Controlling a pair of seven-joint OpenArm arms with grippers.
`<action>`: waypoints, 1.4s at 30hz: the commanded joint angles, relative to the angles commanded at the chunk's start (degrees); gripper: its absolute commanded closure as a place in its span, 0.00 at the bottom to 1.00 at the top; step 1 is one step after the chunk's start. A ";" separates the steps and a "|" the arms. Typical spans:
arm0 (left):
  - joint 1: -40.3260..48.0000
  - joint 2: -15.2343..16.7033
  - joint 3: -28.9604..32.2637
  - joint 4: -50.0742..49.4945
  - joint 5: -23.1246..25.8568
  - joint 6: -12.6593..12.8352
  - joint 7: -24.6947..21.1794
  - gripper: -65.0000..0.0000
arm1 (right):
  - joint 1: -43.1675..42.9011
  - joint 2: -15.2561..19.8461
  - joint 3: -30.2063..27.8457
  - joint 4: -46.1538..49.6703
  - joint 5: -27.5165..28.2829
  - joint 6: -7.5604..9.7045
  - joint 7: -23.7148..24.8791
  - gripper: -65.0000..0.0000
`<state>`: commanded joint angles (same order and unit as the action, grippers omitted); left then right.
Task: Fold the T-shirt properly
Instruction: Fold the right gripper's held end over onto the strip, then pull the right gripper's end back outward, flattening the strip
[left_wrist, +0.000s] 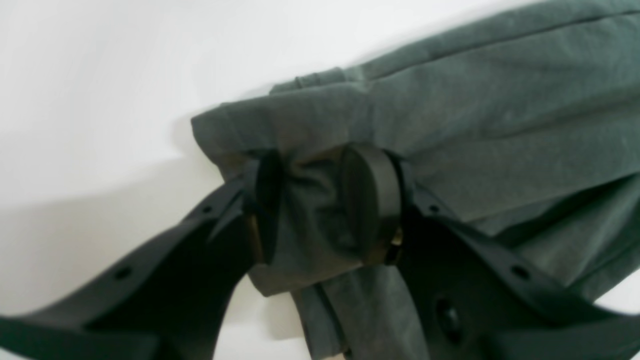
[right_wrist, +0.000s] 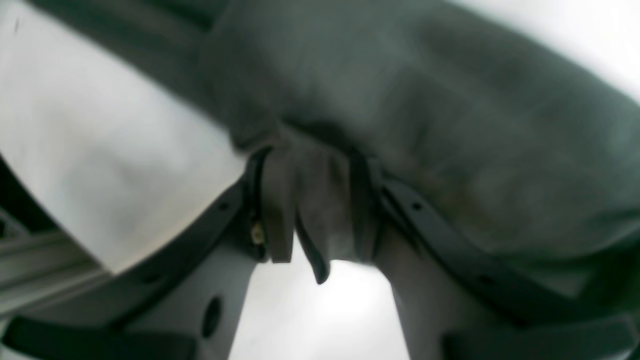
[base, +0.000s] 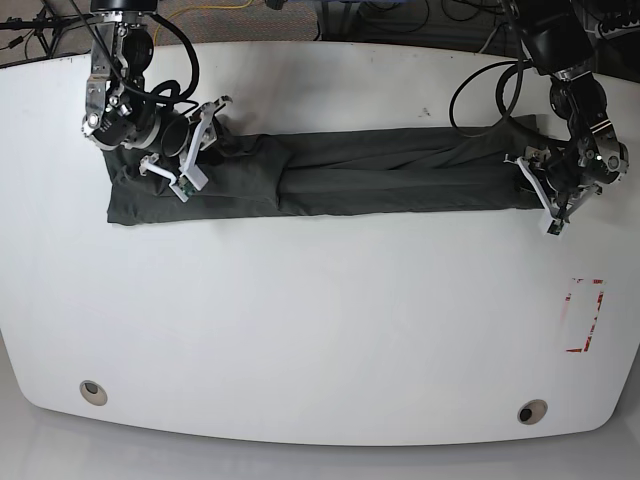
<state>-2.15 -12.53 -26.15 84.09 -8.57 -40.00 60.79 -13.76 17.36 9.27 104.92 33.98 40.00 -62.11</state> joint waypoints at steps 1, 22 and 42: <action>-0.09 0.00 0.00 0.00 0.00 0.00 0.00 0.67 | -0.97 0.00 -1.05 0.35 0.00 0.00 0.00 0.74; -0.18 -0.18 0.00 0.00 0.00 0.00 0.00 0.67 | 2.11 2.99 11.43 3.52 -0.44 0.00 -0.35 0.74; -0.35 0.00 0.00 0.44 -0.44 0.00 0.00 0.67 | 11.25 4.92 9.14 -18.73 -16.97 0.00 12.40 0.75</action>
<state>-2.51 -12.53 -26.15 84.53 -9.01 -40.00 60.79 -2.51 22.29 18.42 86.20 17.01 40.00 -49.71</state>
